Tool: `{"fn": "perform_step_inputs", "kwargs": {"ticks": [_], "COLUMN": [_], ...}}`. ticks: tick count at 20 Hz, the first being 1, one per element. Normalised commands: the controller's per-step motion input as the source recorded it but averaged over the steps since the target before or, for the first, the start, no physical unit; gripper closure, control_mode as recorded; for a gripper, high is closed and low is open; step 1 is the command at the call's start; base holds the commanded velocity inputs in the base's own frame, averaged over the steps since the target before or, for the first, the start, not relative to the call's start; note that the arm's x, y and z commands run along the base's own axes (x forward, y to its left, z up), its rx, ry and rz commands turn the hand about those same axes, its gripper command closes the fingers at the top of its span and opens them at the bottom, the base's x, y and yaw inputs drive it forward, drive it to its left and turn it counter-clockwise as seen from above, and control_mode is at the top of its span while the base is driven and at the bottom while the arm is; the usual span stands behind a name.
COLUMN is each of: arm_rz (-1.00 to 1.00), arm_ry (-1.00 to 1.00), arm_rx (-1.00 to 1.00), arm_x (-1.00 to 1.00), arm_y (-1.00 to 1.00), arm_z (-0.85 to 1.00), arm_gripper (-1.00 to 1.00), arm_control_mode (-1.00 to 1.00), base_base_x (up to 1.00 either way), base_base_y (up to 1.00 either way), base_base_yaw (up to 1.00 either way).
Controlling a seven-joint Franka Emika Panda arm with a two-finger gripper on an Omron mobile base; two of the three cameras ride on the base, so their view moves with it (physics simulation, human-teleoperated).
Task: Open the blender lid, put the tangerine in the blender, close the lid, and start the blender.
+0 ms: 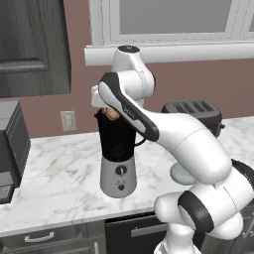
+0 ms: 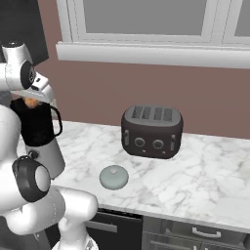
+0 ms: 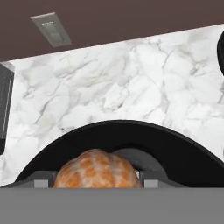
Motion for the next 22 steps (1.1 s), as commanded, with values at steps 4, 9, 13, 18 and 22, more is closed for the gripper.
{"fn": "perform_step_inputs", "kwargs": {"ticks": [4, 9, 13, 18, 22], "arm_rz": [0.0, 0.01, 0.03, 0.03, 0.01], "arm_ry": [0.16, 0.16, 0.05, 0.0, 0.0], "arm_rx": [-0.02, -0.1, -0.12, -0.03, 0.0], "arm_x": [0.25, 0.2, 0.07, 0.01, 0.0], "arm_y": [0.0, 0.0, 0.0, 0.0, 0.0], "arm_z": [-0.68, -0.83, -0.86, -0.71, -0.63], "arm_gripper": [1.0, 1.0, 1.0, 1.0, -1.0], "arm_control_mode": [-1.0, -1.0, -1.0, -1.0, -1.0], "base_base_x": [0.0, 0.0, 0.0, 0.0, 0.0], "base_base_y": [0.0, 0.0, 0.0, 0.0, 0.0], "base_base_yaw": [0.0, 0.0, 0.0, 0.0, 0.0]}}
